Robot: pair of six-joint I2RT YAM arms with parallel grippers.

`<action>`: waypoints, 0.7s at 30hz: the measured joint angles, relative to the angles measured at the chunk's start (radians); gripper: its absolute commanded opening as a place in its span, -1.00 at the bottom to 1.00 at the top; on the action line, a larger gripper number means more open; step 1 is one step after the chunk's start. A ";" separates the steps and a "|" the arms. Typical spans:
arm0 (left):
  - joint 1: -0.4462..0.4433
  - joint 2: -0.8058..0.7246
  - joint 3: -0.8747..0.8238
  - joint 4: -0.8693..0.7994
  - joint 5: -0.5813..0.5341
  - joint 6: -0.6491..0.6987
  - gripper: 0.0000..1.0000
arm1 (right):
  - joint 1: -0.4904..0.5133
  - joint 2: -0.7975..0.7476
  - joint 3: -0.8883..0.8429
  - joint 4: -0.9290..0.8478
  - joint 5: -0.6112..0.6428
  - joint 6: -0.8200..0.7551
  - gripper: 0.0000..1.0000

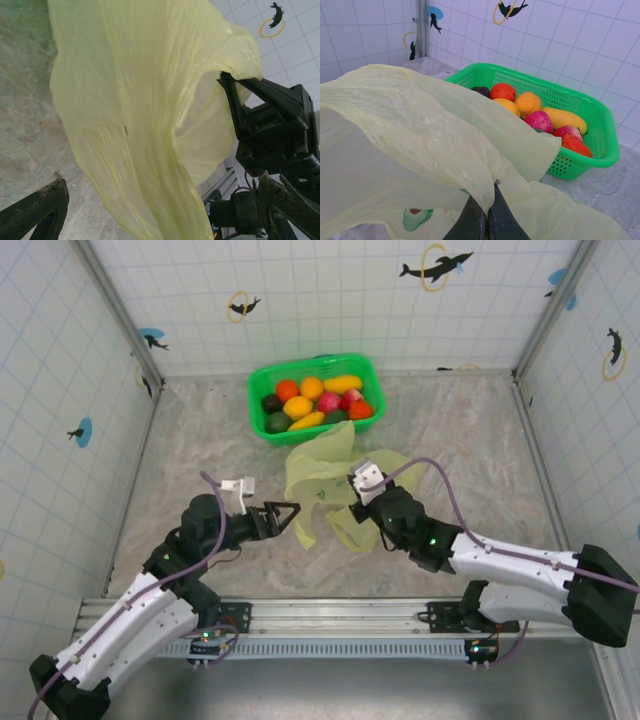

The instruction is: Place the fake fruits into the plastic bag and tie a complex knot

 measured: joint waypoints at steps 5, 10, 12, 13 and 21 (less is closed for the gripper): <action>0.000 0.040 0.027 0.010 0.020 0.080 0.93 | -0.035 0.079 0.087 0.008 0.001 0.056 -1.00; 0.000 -0.048 -0.039 0.068 0.027 0.185 0.90 | -0.106 0.112 0.125 0.010 -0.040 0.160 -1.00; 0.000 -0.084 -0.067 0.093 0.035 0.219 0.90 | -0.130 0.120 0.133 0.006 -0.063 0.200 -1.00; 0.000 -0.099 -0.081 0.111 0.039 0.240 0.90 | -0.142 0.128 0.142 0.003 -0.077 0.220 -1.00; 0.000 -0.125 -0.106 0.179 0.072 0.483 0.71 | -0.161 0.167 0.202 -0.004 -0.156 0.290 -1.00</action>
